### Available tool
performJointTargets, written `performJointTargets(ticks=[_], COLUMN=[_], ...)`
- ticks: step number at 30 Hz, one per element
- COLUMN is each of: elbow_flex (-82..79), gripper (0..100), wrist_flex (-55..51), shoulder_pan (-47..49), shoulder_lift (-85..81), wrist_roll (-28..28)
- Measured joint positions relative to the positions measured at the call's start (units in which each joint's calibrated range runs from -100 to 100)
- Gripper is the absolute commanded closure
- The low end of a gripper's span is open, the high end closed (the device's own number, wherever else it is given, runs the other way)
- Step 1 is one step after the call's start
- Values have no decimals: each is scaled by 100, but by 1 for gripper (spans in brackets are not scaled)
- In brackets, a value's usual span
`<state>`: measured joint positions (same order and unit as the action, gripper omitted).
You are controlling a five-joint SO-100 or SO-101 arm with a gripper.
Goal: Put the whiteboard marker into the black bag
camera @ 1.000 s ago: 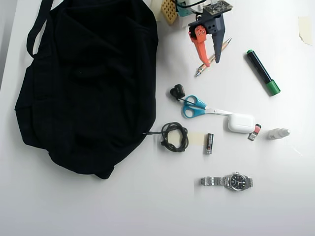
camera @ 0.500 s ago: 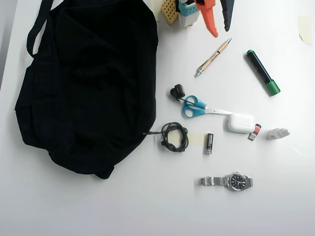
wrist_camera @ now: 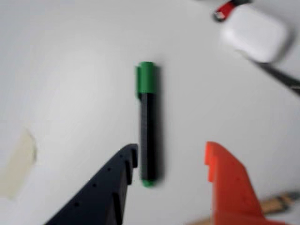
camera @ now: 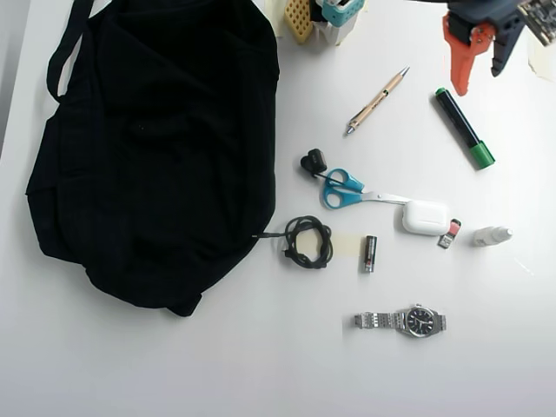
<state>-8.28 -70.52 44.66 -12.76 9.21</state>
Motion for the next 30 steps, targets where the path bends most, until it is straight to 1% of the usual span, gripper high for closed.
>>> performJointTargets(ticks=[3, 7, 9, 13, 15, 17, 23, 30], elbow_flex=[85, 119, 119, 222, 247, 247, 290, 290], gripper=[75, 62, 58, 61, 65, 66, 66, 66], wrist_flex=[503, 1150, 1380, 1525, 1525, 1525, 1525, 1525], shoulder_pan=[66, 228, 279, 367, 440, 565, 1013, 1028], shoulder_lift=[550, 1268, 1601, 2018, 2068, 2077, 2402, 2794], wrist_roll=[112, 230, 244, 298, 425, 606, 1084, 1143])
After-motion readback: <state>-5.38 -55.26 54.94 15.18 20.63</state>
